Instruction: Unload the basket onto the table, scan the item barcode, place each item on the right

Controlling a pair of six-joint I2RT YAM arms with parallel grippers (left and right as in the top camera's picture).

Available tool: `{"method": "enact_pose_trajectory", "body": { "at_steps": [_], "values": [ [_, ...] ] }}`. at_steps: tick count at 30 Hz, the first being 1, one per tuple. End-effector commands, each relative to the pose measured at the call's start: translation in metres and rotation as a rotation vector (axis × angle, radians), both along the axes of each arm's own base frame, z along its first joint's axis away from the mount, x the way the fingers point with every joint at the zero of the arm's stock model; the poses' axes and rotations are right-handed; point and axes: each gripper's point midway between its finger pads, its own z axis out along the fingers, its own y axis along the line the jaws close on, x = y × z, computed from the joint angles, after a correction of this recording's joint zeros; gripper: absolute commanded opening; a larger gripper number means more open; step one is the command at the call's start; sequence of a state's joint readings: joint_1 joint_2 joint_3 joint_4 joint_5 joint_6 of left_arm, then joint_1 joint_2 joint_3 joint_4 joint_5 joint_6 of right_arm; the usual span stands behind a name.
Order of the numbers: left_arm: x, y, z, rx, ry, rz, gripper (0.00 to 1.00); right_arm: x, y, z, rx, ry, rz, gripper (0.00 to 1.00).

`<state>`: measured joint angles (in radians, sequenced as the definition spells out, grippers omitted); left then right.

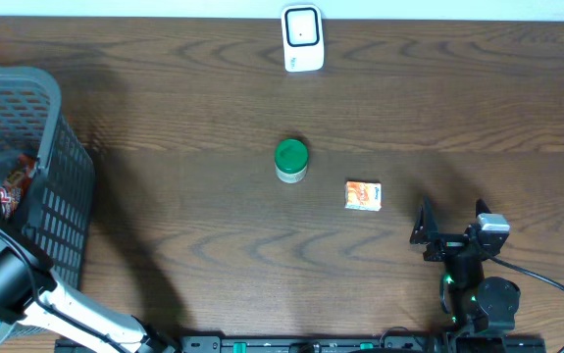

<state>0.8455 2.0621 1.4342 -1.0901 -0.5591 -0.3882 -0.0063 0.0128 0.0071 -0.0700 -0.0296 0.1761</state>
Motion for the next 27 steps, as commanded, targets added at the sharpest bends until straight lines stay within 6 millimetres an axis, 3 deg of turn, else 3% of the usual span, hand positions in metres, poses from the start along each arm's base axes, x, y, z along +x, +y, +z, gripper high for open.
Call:
{"method": "enact_pose_trajectory", "body": {
  "at_steps": [1,4,8,17,22,27],
  "values": [
    [0.028,0.015,0.056,0.156,-0.129,-0.022,0.07,0.000,0.002,-0.001,0.006,0.003,0.008,0.99],
    [0.050,0.014,0.091,0.245,-0.226,-0.064,0.07,0.000,0.002,-0.001,0.006,0.003,0.008,0.99],
    [0.085,-0.002,0.127,0.309,-0.398,-0.134,0.07,0.000,0.002,-0.001,0.006,0.003,0.008,0.99],
    [0.143,-0.052,0.156,0.259,-0.635,-0.278,0.07,0.000,0.002,-0.001,0.006,0.003,0.008,0.99],
    [0.159,-0.078,0.181,0.251,-0.742,-0.349,0.07,0.000,0.002,-0.001,0.006,0.003,0.008,0.99],
    [0.159,-0.104,0.239,0.335,-0.895,-0.421,0.07,0.000,0.002,-0.001,0.006,0.003,0.008,0.99]
  ]
}}
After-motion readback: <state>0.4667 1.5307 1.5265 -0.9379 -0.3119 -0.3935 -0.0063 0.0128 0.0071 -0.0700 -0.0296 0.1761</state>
